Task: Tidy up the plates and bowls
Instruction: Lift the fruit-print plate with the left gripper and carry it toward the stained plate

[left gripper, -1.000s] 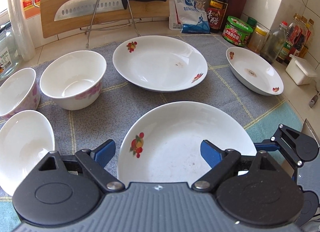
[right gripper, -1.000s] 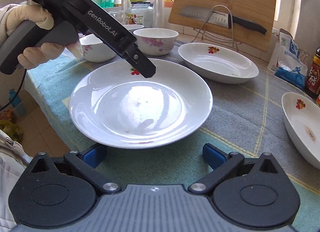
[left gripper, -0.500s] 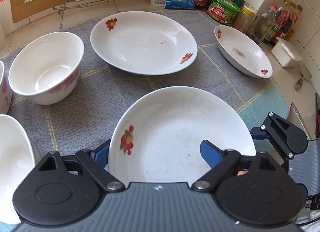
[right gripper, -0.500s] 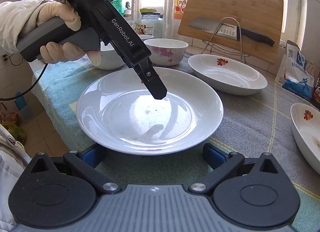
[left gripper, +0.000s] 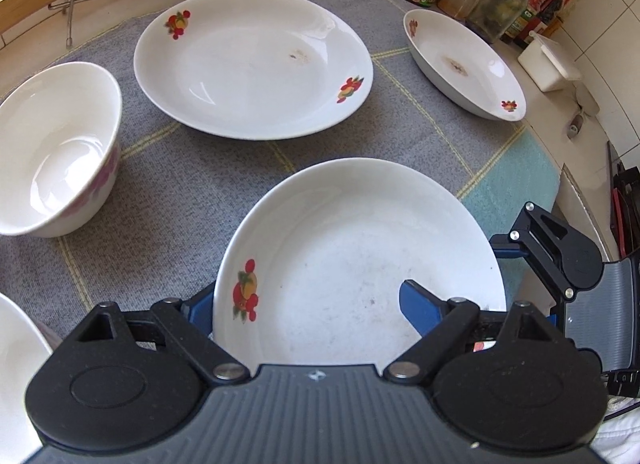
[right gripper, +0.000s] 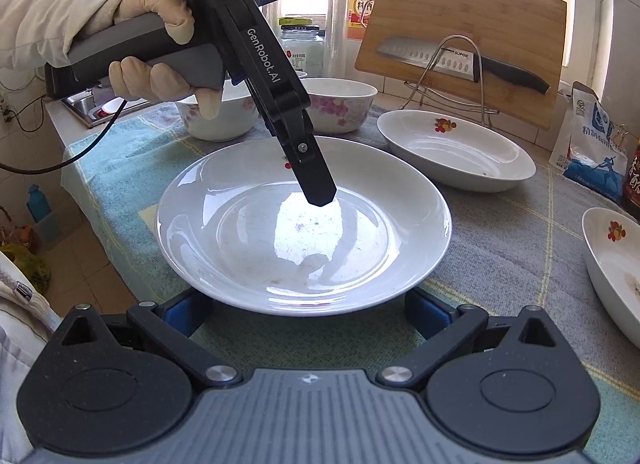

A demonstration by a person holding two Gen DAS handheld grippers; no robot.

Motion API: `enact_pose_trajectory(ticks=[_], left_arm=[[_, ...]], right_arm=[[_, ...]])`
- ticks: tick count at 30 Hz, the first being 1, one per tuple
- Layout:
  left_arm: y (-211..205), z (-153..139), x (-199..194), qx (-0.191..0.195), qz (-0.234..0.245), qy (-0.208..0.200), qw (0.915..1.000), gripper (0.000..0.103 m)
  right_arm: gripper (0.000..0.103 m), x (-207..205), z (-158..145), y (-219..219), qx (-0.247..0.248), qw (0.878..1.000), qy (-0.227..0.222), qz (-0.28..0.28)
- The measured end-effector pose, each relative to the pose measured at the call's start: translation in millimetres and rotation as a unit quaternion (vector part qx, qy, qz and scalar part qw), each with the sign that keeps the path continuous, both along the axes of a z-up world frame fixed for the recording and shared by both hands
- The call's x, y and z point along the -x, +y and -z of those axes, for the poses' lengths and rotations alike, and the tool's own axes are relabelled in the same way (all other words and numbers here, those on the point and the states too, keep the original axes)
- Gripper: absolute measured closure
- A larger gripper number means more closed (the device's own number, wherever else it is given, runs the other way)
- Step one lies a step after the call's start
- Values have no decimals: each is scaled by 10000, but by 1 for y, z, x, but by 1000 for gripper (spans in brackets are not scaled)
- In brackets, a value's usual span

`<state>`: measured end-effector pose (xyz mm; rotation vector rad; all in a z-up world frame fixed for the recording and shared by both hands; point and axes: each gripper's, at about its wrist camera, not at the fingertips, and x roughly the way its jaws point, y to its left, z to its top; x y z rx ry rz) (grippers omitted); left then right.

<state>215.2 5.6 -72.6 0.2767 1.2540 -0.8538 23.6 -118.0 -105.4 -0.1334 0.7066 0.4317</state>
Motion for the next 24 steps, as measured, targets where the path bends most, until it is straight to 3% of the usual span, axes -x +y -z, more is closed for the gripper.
enact_pose_trajectory(ticks=[6, 12, 24], left_arm=[[-7, 2, -7, -116, 69, 170, 9998, 13], [-4, 3, -23, 30, -192, 680, 9975, 12], [-6, -1, -19, 15, -58, 673, 9977, 12]], right_arm=[[0, -2, -2, 4, 92, 9999, 13, -53], [0, -7, -5, 8, 185, 9997, 151, -54], [0, -9, -9, 8, 328, 9988, 371, -44]])
